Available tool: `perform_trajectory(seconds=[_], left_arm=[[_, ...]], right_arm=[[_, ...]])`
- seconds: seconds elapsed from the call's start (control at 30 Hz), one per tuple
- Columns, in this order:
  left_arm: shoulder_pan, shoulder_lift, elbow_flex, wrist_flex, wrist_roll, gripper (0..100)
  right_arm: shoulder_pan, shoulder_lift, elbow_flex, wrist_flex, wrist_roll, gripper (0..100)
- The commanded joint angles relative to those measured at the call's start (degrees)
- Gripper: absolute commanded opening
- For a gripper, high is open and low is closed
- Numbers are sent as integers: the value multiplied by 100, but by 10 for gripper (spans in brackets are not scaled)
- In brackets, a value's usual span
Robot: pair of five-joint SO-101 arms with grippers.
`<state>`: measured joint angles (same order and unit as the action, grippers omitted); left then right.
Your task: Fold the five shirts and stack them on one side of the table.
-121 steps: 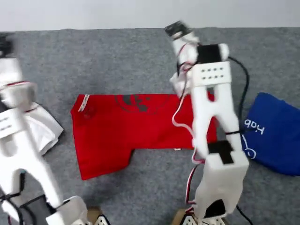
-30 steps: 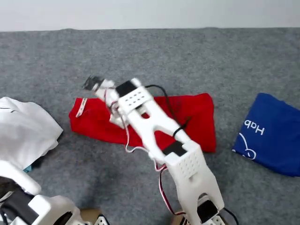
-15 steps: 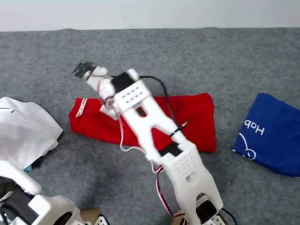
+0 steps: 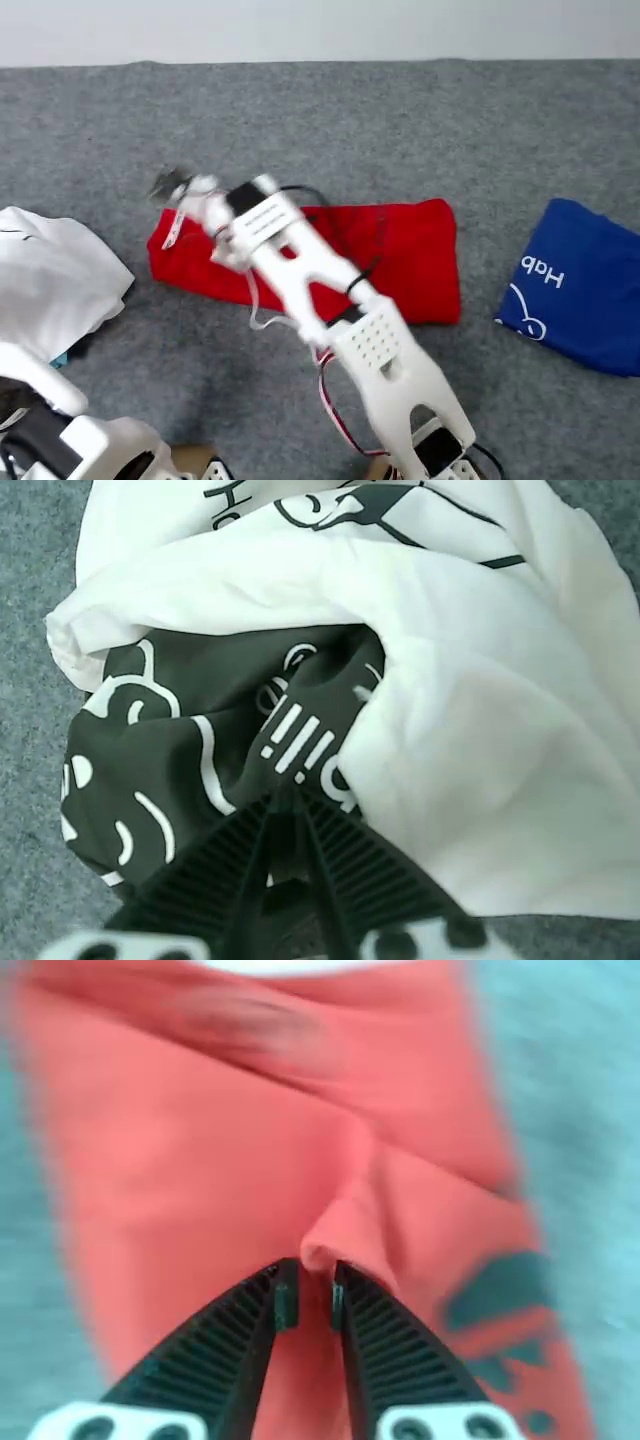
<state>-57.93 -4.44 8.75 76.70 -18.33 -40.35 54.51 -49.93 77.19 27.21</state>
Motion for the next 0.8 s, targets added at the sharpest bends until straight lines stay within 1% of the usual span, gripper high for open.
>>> perform_trajectory(seconds=[0.0, 0.17, 0.27, 0.37, 0.47, 0.53, 0.6, 0.77], left_arm=[[44, -35, -48, 35, -35, 8], [273, -308, -57, 123, -35, 7], [712, -897, -66, 360, -35, 7], [1301, -1714, -66, 633, -9, 7], [1820, -2453, -48, 1011, 62, 8], [2127, -2848, -40, 1345, 246, 8], [2295, -3077, -31, 1644, 325, 8], [2312, -3165, -40, 2286, 316, 8]], right_arm=[[514, -163, -316, -242, 123, 65], [532, -479, -677, 338, 97, 65], [549, -602, -1064, 910, 97, 65], [708, -681, -1512, 1763, 62, 65], [910, -664, -1846, 2615, -457, 65], [1209, -787, -1705, 2598, -888, 65], [1481, -1033, -1556, 2589, -1231, 65], [1965, -1868, -545, 2589, -1908, 69]])
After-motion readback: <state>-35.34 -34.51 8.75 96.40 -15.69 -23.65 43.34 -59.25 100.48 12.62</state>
